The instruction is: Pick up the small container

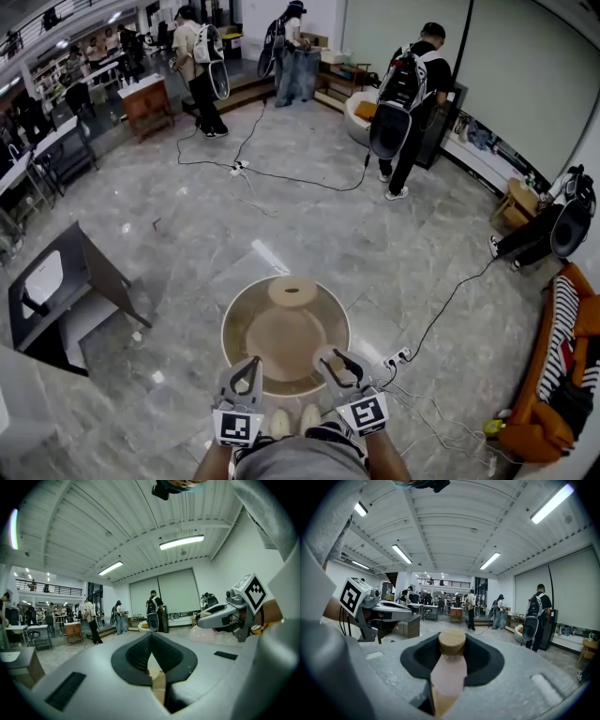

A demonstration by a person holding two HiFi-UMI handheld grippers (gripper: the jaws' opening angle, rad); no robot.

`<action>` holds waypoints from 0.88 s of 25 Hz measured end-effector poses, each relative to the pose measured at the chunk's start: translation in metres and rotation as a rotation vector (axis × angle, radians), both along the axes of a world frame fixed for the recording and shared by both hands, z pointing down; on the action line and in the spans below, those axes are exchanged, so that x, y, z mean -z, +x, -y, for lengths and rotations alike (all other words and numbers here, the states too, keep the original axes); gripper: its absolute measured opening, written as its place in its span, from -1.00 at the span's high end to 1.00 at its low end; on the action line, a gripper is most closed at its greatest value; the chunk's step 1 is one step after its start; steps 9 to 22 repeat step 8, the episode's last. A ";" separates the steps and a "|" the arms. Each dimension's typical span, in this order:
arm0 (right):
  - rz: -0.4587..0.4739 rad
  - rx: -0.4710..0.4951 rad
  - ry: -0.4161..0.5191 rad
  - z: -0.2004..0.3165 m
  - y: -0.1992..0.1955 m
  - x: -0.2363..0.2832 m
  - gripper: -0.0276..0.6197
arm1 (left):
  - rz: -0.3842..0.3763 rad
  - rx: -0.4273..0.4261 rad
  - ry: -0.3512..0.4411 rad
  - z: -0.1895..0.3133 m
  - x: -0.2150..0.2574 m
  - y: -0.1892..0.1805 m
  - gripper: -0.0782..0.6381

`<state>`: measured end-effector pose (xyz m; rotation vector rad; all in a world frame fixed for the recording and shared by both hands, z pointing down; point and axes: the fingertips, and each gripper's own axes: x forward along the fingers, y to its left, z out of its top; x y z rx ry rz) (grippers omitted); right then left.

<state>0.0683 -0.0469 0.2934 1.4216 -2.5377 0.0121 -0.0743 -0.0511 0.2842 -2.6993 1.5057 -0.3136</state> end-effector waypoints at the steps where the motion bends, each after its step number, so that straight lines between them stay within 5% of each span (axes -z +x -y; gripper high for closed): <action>1: -0.001 0.001 0.000 0.000 -0.001 0.000 0.51 | 0.013 -0.006 0.010 0.000 -0.002 -0.001 0.73; 22: -0.003 0.003 0.000 0.005 -0.002 0.001 0.51 | 0.031 -0.015 0.024 0.006 -0.003 -0.003 0.73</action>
